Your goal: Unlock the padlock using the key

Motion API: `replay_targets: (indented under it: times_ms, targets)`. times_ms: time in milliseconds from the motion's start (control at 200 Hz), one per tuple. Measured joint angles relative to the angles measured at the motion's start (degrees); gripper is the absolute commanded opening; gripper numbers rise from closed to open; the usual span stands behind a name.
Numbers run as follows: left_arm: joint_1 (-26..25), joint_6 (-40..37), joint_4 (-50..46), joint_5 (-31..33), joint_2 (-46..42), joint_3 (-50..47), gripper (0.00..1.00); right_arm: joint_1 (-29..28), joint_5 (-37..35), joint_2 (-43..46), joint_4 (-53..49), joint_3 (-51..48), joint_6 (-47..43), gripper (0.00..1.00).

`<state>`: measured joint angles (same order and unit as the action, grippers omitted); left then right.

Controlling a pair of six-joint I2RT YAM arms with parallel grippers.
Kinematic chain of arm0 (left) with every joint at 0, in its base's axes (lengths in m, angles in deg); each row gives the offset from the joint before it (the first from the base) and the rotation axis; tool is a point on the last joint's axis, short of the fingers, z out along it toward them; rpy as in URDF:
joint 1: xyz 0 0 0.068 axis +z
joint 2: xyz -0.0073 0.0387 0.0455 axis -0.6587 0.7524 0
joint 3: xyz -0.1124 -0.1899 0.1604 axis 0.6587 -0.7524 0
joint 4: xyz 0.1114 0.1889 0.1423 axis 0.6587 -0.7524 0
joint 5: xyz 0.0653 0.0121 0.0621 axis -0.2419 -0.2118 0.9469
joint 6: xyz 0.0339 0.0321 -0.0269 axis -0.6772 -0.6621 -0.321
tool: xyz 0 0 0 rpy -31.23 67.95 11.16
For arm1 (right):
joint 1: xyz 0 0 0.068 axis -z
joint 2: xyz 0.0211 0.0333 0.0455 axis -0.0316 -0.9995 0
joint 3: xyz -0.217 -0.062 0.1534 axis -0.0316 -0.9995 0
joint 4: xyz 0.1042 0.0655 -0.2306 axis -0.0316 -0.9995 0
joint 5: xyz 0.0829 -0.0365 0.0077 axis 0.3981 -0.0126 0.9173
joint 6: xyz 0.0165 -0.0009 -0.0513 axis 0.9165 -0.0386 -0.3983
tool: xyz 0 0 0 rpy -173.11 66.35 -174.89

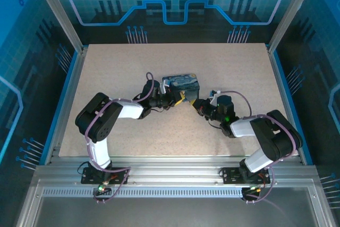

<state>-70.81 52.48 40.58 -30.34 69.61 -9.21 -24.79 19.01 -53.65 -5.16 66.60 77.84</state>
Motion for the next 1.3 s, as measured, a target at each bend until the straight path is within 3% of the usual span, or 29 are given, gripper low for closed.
replay_targets:
  times_ms: [1301]
  targets:
    - [0.4, 2.4, 4.0, -0.2, 1.7, 0.0, 0.00, -0.6, 0.4, -3.0, 0.7, 1.7, 0.6, 0.00]
